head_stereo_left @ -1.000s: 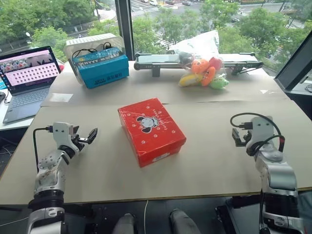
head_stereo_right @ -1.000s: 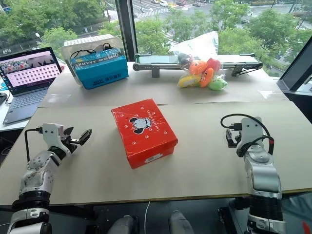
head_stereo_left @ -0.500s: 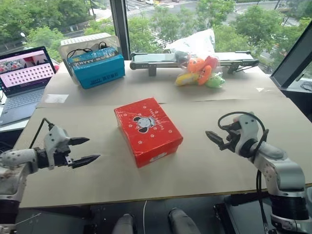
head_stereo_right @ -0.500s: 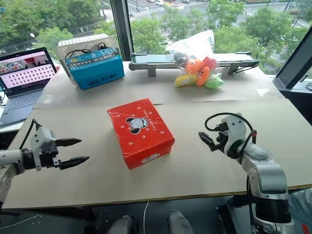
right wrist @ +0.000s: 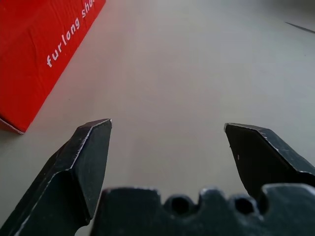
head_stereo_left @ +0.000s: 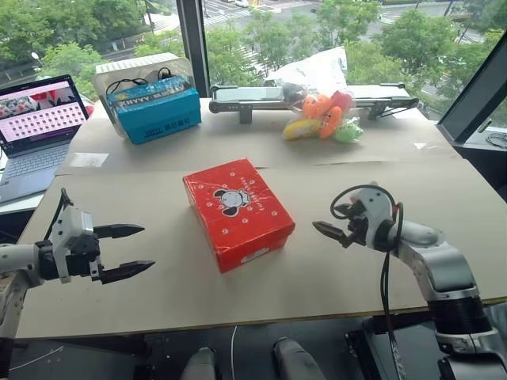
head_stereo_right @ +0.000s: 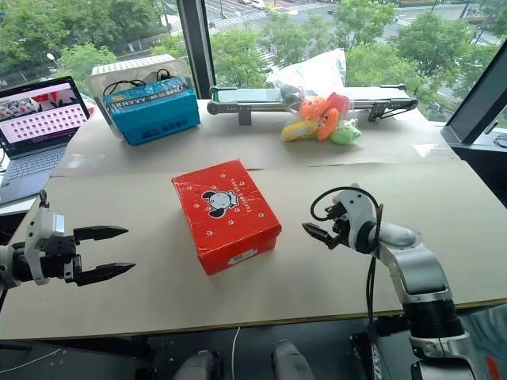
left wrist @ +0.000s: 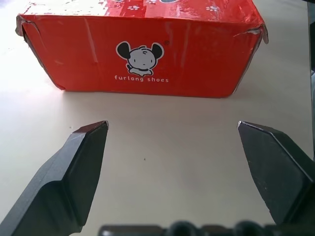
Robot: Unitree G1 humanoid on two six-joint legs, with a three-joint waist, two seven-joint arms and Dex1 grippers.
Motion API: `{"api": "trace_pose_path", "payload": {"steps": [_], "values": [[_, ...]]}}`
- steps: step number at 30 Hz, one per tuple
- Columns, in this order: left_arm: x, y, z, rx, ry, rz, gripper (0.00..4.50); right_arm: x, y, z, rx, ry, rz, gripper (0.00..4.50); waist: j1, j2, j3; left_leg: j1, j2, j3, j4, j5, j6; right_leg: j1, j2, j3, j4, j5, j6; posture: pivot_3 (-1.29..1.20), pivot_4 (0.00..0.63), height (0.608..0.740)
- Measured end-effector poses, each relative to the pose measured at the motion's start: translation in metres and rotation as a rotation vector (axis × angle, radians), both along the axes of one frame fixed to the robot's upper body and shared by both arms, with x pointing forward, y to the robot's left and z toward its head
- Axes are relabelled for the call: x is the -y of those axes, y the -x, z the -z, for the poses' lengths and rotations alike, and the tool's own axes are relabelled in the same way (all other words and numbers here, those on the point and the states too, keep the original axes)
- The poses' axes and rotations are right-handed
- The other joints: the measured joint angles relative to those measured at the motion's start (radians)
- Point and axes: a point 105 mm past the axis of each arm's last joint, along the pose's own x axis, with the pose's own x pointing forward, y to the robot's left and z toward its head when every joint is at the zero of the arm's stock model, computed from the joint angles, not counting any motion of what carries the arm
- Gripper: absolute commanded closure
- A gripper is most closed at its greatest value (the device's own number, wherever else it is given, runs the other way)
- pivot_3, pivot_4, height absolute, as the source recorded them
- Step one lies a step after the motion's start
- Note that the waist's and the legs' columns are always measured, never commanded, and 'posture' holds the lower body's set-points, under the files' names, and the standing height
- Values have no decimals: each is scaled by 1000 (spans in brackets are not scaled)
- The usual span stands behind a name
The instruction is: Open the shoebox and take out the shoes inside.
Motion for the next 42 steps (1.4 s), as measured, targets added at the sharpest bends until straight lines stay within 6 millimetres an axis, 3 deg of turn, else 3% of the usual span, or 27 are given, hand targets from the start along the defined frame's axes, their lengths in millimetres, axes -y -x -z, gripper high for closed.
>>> {"api": "trace_pose_path", "payload": {"steps": [1,6,12,18,25,31,37,42], "values": [[1,0,0,2,-1,0,0,0,-2,0,6,10,-1,791,0,0,0,0,0,0,0,0,0,0,0,0,0,0,0,0,150,740],[1,0,0,-5,-1,-5,0,-3,-9,3,19,37,-21,2406,1,0,0,1,0,1,0,0,0,-2,1,0,7,-1,-2,0,150,740],[1,-2,1,-17,-3,-19,0,-42,-10,-10,43,8,-169,4457,-5,0,0,3,2,1,1,0,0,-2,3,-1,10,-1,-3,0,150,740],[3,-3,-1,-15,-6,-15,0,-87,1,-9,1,-10,-380,4457,-3,0,0,3,2,1,3,1,0,-2,3,-1,11,-1,-3,0,150,740],[3,-4,-1,-26,-7,-17,0,-96,-3,-5,-18,11,-436,4457,-4,0,0,2,3,1,4,1,0,-2,3,-2,12,-1,-4,0,150,740],[3,-4,-1,-21,-10,-22,0,-104,-3,-14,-3,-7,-477,4457,-6,0,1,3,3,1,4,1,0,-3,3,-3,13,-1,-4,0,150,740],[3,-5,-1,-20,-10,-29,0,-117,-1,-41,49,-38,-525,4457,-5,0,1,3,3,0,4,1,0,-3,3,-5,13,-1,-5,0,150,740],[-5,-3,-5,-28,-20,-56,0,-145,9,-80,131,-90,-621,4457,-8,0,1,3,5,0,4,1,0,-4,3,-8,14,0,-6,0,150,740]]}}
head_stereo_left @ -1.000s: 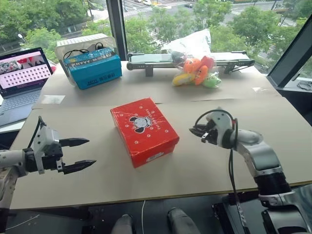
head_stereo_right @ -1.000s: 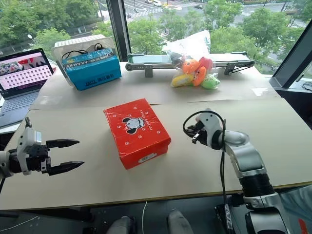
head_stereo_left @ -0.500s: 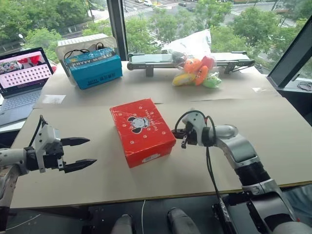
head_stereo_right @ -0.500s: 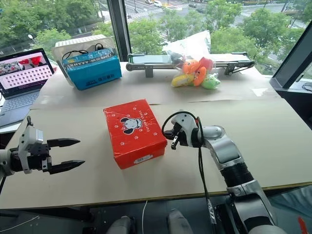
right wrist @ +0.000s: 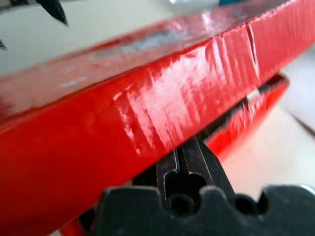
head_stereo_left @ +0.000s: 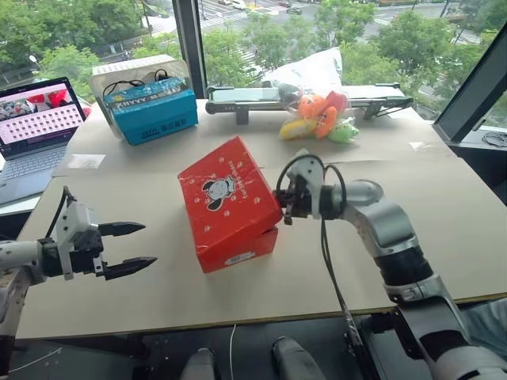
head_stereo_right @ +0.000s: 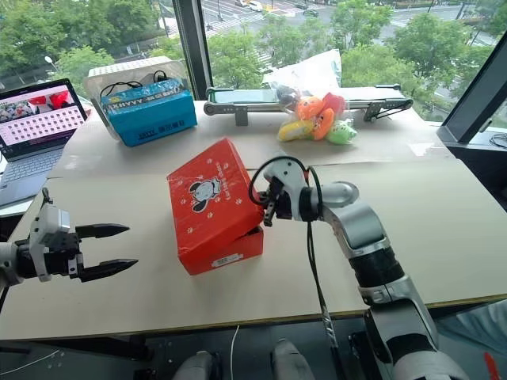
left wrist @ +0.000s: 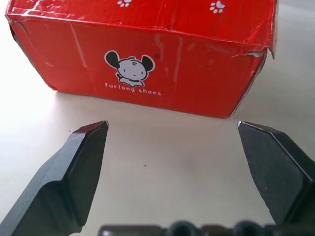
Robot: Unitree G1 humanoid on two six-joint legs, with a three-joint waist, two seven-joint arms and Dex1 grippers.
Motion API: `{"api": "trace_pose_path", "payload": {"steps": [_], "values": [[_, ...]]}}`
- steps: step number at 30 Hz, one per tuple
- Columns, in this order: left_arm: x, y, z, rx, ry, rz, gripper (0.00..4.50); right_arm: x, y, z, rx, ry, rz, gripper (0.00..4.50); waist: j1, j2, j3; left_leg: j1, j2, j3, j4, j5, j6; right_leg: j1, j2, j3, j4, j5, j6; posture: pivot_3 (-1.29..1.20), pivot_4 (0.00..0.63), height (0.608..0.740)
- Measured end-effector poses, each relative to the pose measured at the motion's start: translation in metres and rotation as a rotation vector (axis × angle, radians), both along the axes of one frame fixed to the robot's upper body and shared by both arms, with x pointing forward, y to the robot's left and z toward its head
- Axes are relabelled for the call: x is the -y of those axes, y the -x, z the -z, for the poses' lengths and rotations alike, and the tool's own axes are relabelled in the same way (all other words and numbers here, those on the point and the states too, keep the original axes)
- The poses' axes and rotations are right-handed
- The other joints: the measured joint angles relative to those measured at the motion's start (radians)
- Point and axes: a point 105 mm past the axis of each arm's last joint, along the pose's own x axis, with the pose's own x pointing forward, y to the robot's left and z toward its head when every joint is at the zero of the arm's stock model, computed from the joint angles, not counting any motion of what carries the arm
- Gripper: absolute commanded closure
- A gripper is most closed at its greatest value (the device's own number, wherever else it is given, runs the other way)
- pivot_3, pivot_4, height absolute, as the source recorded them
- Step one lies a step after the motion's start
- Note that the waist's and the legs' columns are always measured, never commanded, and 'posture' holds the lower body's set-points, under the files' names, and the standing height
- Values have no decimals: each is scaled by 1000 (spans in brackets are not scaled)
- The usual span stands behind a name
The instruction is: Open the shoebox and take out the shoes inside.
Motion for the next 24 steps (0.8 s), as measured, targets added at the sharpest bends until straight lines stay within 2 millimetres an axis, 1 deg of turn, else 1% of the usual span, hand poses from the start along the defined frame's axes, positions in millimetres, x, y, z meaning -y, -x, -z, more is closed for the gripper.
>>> {"api": "trace_pose_path", "payload": {"steps": [2,4,5,8,9,10,11,13,15,17,21,24], "values": [[-9,3,-9,5,-12,-28,0,-14,6,-18,35,-32,-46,4457,-1,0,0,0,1,-1,0,0,0,-1,-1,-5,0,1,-1,0,150,740],[-19,7,-20,13,-23,-60,0,-25,13,-31,59,-59,-88,4457,2,0,0,0,2,-2,0,0,0,-1,-3,-13,0,1,-3,0,150,740],[-21,8,-23,16,-23,-68,0,-28,14,-33,64,-63,-94,4457,2,0,1,0,2,-2,0,0,0,-1,-4,-16,0,2,-4,0,150,740],[-33,14,-45,44,-9,-108,0,-46,23,-46,76,-102,-156,4457,3,0,1,0,4,-3,0,0,0,-2,-4,-20,0,3,-6,0,150,740],[-35,15,-49,49,-11,-112,0,-48,24,-49,80,-106,-167,4457,3,0,1,0,4,-3,0,0,0,-2,-4,-21,1,3,-6,0,150,740],[-39,19,-57,54,-6,-129,0,-57,29,-55,91,-120,-198,4457,2,0,2,0,5,-4,0,0,0,-3,-4,-22,1,3,-7,0,150,740],[-41,21,-62,61,-5,-134,0,-61,32,-57,94,-125,-211,4457,2,0,2,0,6,-3,0,0,0,-3,-4,-25,0,4,-8,0,150,740],[-44,27,-75,89,-9,-147,0,-76,41,-61,97,-140,-266,4457,1,0,2,0,9,-3,0,0,0,-5,-4,-31,0,5,-11,0,150,740],[-47,31,-83,106,-20,-157,0,-89,49,-60,94,-141,-310,4457,3,0,2,0,12,-3,0,0,0,-6,-4,-40,0,7,-16,0,150,740],[-49,35,-86,109,-18,-168,0,-100,54,-58,85,-143,-347,4457,4,1,2,0,15,-3,-1,0,0,-9,-4,-46,1,9,-20,0,150,740],[-56,42,-93,126,-20,-188,0,-122,62,-51,87,-120,-402,4457,2,-1,2,0,16,-3,-2,2,-3,-14,-3,-48,10,8,-24,0,150,740],[-63,48,-108,166,-31,-208,0,-134,61,-38,67,-94,-417,4457,0,-2,2,1,16,-3,-2,3,-5,-16,-2,-48,15,7,-27,0,150,740]]}}
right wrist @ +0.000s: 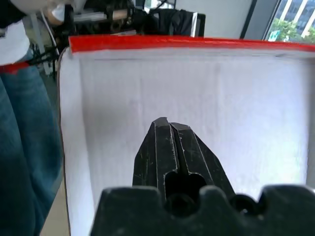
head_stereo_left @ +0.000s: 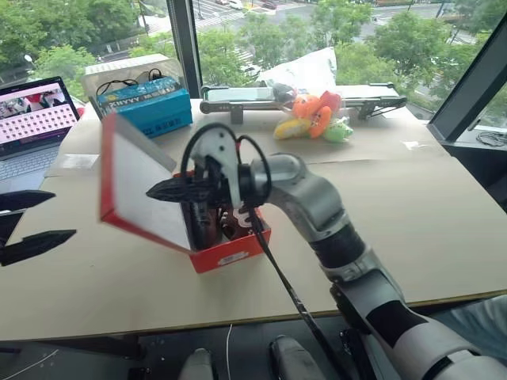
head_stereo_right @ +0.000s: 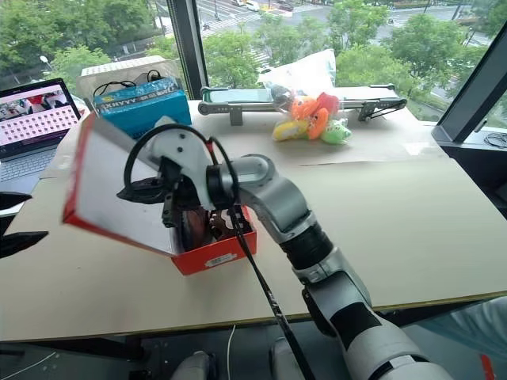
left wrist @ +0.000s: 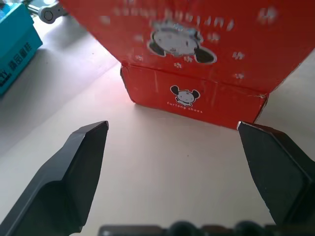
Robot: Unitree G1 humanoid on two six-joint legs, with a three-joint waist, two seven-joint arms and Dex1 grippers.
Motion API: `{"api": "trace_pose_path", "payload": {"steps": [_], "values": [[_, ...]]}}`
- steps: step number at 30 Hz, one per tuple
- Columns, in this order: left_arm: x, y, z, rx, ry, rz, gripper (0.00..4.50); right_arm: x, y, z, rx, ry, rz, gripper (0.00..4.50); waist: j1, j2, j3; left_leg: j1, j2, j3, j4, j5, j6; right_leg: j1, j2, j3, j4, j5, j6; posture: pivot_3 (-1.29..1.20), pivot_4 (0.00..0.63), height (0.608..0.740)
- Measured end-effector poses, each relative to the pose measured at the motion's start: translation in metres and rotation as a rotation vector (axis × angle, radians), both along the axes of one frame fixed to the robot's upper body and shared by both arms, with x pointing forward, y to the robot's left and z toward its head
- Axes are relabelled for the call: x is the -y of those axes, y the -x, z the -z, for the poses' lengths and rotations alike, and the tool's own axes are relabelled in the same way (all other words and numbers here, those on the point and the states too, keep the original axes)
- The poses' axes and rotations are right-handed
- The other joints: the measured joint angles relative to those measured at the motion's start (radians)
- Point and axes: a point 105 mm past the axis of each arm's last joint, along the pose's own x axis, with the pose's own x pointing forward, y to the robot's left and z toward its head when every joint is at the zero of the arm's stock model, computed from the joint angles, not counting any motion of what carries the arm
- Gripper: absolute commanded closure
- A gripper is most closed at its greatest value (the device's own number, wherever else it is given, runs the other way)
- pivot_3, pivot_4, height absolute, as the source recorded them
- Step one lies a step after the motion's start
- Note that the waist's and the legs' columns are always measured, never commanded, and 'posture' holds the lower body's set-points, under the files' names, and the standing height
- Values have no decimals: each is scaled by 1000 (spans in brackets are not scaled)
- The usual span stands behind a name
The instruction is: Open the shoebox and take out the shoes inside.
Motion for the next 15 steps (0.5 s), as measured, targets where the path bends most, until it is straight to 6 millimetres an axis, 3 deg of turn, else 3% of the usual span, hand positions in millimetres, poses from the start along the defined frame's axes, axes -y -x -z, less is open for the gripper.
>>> {"api": "trace_pose_path", "payload": {"steps": [9,12,15], "values": [[-7,4,-15,7,10,-3,0,-4,-9,11,-18,19,18,4457,1,1,2,1,0,0,-2,5,-9,0,0,-1,1,0,0,0,150,740],[6,1,0,-34,42,48,0,2,-16,9,-16,10,63,4457,3,1,2,1,1,0,-3,5,-9,0,0,-1,1,0,0,0,150,740],[28,-5,38,-139,87,134,0,23,-29,-5,-39,-41,164,4457,9,-1,2,0,0,-1,-3,6,-10,0,0,-1,1,0,-1,0,150,740]]}}
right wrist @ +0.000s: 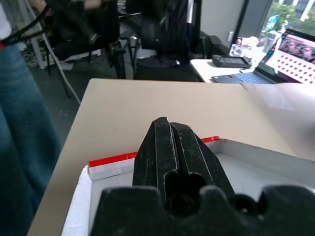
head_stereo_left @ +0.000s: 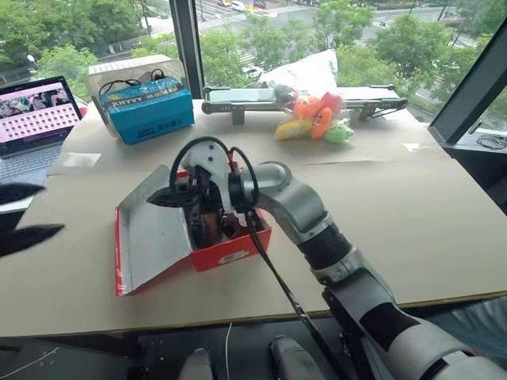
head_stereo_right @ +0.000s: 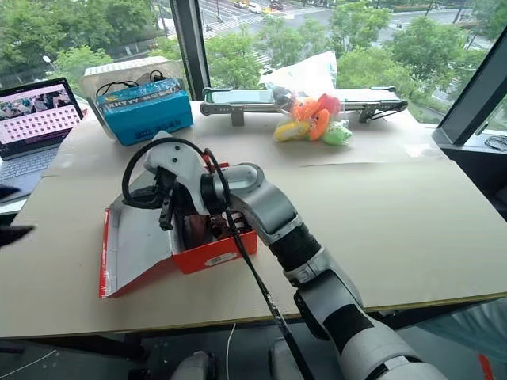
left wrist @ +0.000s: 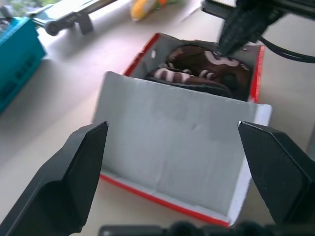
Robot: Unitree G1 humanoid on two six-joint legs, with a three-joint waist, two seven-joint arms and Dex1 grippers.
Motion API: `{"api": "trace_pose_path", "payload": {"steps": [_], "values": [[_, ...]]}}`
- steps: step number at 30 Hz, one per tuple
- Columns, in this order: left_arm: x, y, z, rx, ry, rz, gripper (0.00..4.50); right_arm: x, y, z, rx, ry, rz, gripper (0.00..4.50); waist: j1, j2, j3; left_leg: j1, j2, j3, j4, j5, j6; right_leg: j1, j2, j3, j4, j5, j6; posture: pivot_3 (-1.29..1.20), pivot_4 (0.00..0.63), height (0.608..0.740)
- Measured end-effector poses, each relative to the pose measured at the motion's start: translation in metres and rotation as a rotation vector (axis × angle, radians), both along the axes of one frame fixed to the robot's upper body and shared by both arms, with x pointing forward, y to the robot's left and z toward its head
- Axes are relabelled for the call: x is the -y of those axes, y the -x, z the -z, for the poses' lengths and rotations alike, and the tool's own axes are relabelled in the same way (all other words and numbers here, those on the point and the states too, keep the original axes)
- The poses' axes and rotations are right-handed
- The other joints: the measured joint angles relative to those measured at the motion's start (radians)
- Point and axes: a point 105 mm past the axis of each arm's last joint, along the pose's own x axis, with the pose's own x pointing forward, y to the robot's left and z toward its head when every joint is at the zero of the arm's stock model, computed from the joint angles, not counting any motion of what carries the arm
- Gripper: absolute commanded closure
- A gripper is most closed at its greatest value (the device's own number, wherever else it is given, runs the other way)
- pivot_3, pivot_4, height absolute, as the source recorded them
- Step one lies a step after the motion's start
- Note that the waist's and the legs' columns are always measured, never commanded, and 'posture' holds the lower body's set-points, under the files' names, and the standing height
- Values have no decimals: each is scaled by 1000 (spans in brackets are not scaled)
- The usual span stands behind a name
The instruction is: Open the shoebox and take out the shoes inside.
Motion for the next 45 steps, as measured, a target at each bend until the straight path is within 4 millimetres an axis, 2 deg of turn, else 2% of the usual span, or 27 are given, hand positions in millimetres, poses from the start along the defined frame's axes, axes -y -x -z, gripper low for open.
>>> {"api": "trace_pose_path", "payload": {"steps": [2,4,9,12,18,22,23,27,32,35,38,45], "values": [[9,-2,16,-48,12,34,0,19,-8,-10,7,-17,76,4457,0,-3,0,0,0,0,0,0,0,0,0,0,0,0,0,0,150,740],[14,-4,22,-65,7,51,0,33,-15,-15,3,-19,151,4457,1,-4,0,0,0,0,0,0,0,0,0,0,0,0,0,0,150,740],[25,-17,30,-40,-36,81,0,57,-35,2,-82,55,359,4457,-3,-6,-1,1,0,0,0,0,0,0,1,0,0,0,-1,0,150,740],[31,-23,34,-35,-47,92,0,63,-41,15,-129,101,453,3682,-5,-6,-1,1,0,0,0,0,0,-1,1,1,0,0,-1,0,150,740],[45,-34,50,-37,-29,112,0,73,-53,43,-204,186,672,1618,-1,-6,-1,-1,-1,0,0,0,0,-1,1,1,-1,1,-1,0,150,740],[50,-37,53,-37,-22,112,0,77,-46,50,-178,264,701,213,0,-6,-1,-2,-1,0,-1,0,0,-2,1,1,-1,0,-1,0,150,740],[50,-38,52,-34,-23,111,0,78,-43,50,-161,285,699,32,-1,-6,-1,-2,0,0,-1,0,0,-2,1,1,-1,0,-1,0,150,740],[51,-40,51,-26,-26,106,0,84,-27,61,-146,402,672,32,1,-6,-1,-2,-1,0,-1,0,0,-2,1,1,-1,0,0,0,150,740],[55,-44,50,-18,-32,113,0,86,-13,64,-162,451,621,32,0,-6,-1,-1,-1,0,0,0,0,-2,1,1,-1,-1,1,0,150,740],[56,-44,52,-22,-31,114,0,88,-12,68,-166,471,621,32,0,-6,-1,-1,-1,0,0,0,0,-2,1,1,-1,-1,1,0,150,740],[57,-45,52,-19,-29,109,0,88,-11,80,-150,517,620,32,1,-6,-1,-1,-1,0,0,0,0,-1,1,1,-1,-1,1,0,150,740],[58,-46,50,-5,-33,107,0,83,-24,90,-73,557,627,32,3,-8,-2,2,-1,0,0,0,0,2,1,1,-2,-1,2,0,150,740]]}}
